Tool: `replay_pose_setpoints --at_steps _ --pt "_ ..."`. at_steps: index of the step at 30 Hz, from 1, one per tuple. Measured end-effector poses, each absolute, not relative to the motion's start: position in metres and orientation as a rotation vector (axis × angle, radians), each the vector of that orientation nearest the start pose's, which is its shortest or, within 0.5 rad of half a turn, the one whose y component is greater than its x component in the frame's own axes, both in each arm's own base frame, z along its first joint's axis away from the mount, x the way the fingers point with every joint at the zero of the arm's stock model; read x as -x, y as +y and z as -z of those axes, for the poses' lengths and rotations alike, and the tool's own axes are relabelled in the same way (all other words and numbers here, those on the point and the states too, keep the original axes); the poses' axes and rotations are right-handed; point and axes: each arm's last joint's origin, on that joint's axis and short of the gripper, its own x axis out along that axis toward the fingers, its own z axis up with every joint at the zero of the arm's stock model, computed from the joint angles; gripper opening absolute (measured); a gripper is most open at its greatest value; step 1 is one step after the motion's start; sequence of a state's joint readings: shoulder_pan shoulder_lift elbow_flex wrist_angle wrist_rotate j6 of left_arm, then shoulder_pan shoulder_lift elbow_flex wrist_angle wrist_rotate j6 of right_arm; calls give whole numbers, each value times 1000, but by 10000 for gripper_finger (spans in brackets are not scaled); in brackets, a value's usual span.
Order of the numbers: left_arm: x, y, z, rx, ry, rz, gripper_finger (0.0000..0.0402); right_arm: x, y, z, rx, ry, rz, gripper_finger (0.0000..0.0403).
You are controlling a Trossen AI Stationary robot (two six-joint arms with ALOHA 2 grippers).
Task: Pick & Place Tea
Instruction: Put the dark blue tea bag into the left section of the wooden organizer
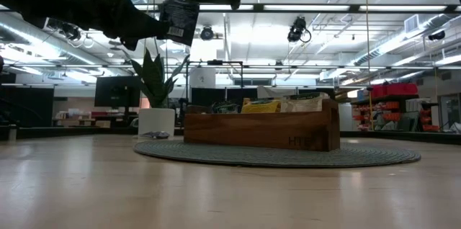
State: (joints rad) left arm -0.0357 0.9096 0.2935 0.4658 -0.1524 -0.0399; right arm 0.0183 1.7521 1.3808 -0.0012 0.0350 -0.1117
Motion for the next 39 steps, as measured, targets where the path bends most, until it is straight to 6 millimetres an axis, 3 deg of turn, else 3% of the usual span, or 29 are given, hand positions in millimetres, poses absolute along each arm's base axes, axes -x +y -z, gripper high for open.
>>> replay_pose_setpoints --at_steps 6,13,16,21,23,32,39 --pt "-188 -2 -205 25 142 -119 7 -413 5 -282 103 417 0 151" --pt "-188 -2 -206 18 138 -118 5 -413 5 -284 102 393 -1 144" --pt "-188 -2 -206 17 138 -118 10 -413 5 -284 96 393 -28 116" --pt "-188 -2 -206 16 133 -115 6 -413 5 -284 88 398 -31 26" --pt "-188 -2 -206 16 132 -115 7 -413 5 -284 89 398 -29 9" --pt "-188 -1 -208 6 116 -159 66 -410 3 -285 39 424 53 3" --pt "-184 0 -206 -33 160 -194 106 -403 1 -274 -6 513 120 1"
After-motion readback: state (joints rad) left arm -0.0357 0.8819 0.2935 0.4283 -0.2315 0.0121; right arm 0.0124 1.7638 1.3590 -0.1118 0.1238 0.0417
